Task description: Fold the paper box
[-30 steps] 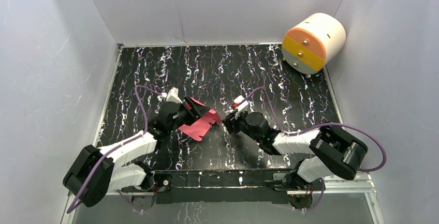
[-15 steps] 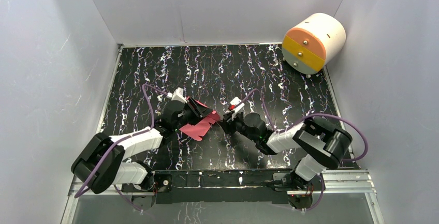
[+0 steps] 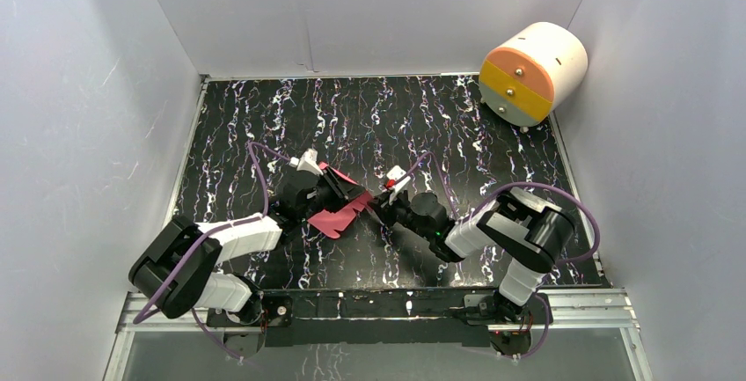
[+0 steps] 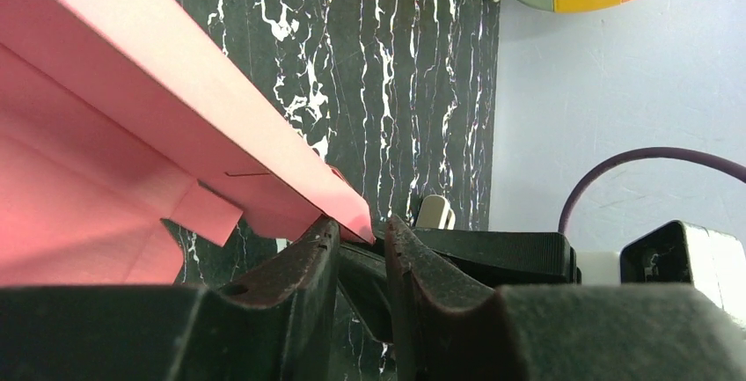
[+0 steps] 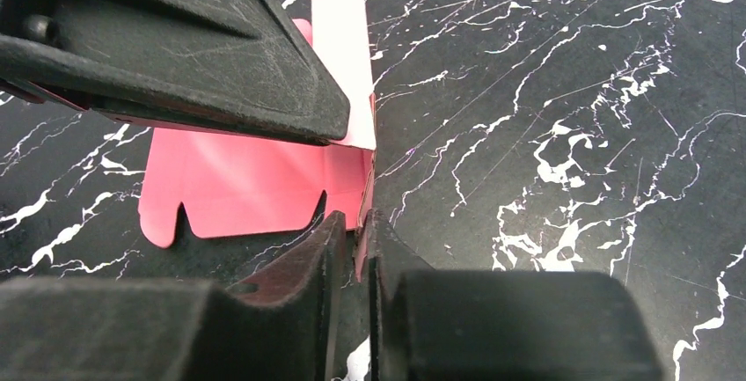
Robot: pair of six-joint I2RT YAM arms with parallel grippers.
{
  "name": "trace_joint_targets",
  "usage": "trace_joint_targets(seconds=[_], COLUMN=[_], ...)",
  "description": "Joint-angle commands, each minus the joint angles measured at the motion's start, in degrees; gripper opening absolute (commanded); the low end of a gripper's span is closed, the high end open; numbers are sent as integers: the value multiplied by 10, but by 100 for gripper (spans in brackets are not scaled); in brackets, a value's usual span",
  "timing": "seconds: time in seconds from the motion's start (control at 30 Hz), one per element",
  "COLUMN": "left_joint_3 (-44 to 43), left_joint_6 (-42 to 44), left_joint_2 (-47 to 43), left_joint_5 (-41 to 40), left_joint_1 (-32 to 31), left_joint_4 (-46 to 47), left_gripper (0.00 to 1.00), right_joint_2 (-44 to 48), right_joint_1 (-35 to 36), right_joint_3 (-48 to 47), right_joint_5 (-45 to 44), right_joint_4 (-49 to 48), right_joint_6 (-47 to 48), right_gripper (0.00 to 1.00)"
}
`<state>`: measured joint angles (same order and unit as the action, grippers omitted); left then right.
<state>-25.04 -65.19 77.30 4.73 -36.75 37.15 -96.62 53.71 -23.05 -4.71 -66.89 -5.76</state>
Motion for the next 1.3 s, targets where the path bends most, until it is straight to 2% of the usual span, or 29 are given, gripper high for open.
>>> trace_joint_targets(seconds=[0.0, 0.13, 0.37, 0.67, 0.83, 1.07, 1.27], left_joint_3=[-17, -18, -7, 20, 21, 41, 63], left_joint_6=[-1, 5, 35, 181, 277, 375, 418], left_joint_2=[-1, 5, 5, -16, -23, 14, 45], left_joint_5=[-7, -7, -14, -39, -86, -103, -125], left_joint_1=[-4, -5, -5, -6, -6, -18, -23], left_joint_4=[21, 22, 12, -1, 4, 79, 164], left_gripper=[22, 16, 0, 0, 1, 5, 7], right_joint_2=[-2, 4, 16, 29, 28, 26, 25], right_joint_1=[-1, -1, -1, -1, -2, -2, -2], right_joint_3=[-15, -9, -4, -4, -8, -21, -26], right_joint_5=[10, 14, 10, 21, 40, 64, 67], right_joint_4=[-59, -58, -46, -26, -23, -12, -8], right_joint_6=[6, 5, 14, 15, 10, 3, 0], right_gripper=[20, 12, 6, 4, 4, 3, 3])
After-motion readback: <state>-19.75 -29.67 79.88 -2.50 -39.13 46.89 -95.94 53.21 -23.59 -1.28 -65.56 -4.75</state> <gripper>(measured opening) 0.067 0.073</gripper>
